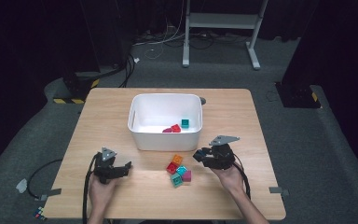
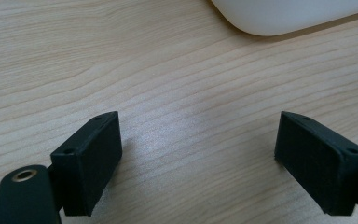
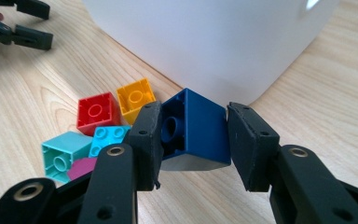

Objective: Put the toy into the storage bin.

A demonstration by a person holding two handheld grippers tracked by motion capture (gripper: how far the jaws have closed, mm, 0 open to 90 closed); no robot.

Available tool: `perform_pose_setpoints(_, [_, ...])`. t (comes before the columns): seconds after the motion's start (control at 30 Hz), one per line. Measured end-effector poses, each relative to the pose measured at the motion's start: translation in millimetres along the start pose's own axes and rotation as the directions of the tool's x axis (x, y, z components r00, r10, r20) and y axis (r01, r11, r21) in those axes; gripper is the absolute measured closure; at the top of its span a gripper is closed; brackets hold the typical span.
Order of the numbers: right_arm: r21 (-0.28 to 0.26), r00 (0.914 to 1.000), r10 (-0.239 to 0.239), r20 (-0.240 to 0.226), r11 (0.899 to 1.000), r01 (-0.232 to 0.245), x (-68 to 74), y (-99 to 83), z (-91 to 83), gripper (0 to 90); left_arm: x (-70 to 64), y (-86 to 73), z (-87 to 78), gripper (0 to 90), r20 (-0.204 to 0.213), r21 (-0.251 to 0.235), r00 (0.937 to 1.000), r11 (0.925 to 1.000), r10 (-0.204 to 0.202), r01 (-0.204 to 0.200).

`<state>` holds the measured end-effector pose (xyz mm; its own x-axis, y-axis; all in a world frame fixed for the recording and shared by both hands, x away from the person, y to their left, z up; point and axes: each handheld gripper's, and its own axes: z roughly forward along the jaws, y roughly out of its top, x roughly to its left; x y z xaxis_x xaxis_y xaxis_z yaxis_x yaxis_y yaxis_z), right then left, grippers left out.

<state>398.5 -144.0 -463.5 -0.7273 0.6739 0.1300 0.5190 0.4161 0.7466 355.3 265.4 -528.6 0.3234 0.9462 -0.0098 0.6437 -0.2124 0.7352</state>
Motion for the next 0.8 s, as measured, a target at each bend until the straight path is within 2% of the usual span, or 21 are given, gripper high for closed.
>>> perform_pose_setpoints(0.33, [-0.026, 0.9996, -0.027, 0.004, 0.999, 0.027, -0.1, 14.8, -22.9, 56.8, 0.0, 0.0, 0.0, 14.7, 0.0, 0.0, 1.0, 1.0, 0.0, 0.0])
perform_pose_setpoints(0.8, [-0.066, 0.9991, -0.026, -0.035, 0.998, 0.023, -2.2, 44.5, -54.0, 56.8, 0.0, 0.0, 0.0, 14.8, 0.0, 0.0, 1.0, 1.0, 0.0, 0.0])
